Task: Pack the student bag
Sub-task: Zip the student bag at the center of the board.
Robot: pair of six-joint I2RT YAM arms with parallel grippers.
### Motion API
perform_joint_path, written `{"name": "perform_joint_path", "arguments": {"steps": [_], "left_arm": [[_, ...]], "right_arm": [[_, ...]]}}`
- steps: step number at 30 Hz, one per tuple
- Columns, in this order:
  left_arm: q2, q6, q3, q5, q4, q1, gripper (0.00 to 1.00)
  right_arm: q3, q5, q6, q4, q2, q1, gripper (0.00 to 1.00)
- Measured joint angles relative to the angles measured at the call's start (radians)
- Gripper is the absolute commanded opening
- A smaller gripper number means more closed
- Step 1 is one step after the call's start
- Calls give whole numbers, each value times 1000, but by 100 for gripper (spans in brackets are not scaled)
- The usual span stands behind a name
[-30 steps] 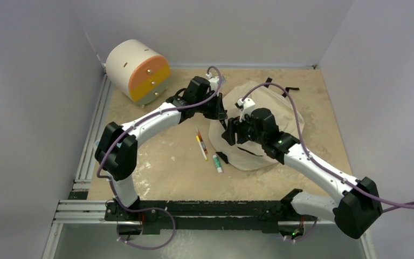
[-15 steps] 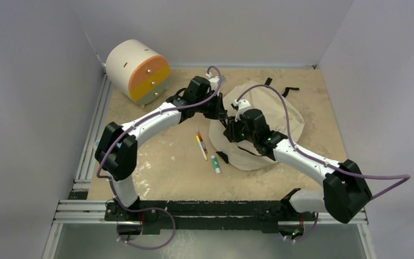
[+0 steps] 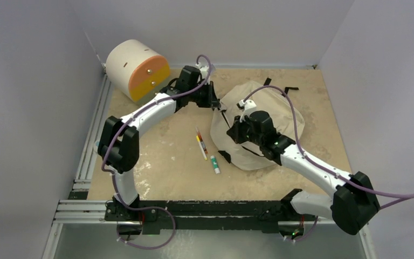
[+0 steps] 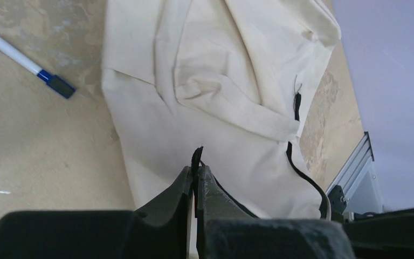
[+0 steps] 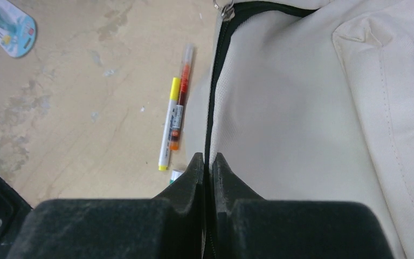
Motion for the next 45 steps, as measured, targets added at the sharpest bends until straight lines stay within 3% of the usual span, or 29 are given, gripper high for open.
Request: {"name": "perform_joint_path", "arguments": {"steps": [18, 24, 28, 34, 37, 45], "left_arm": [[362, 29, 448, 138, -145, 39, 0], [415, 46, 495, 148, -188, 37, 0], [406, 53, 468, 152, -176, 35, 0], [298, 68, 255, 113, -79, 53, 0], [226, 75, 171, 106, -56, 60, 0], [75, 101, 61, 97, -11, 35, 0]], "right_arm": [[0, -68, 2, -90, -100, -16, 0], [0, -77, -17, -129, -145, -18, 0], [0, -74, -19, -149, -148, -19, 22], [0, -52, 3, -181, -163, 5, 47], [1, -19, 14, -184, -176, 7, 53], [26, -16, 51, -138, -163, 7, 58]]}}
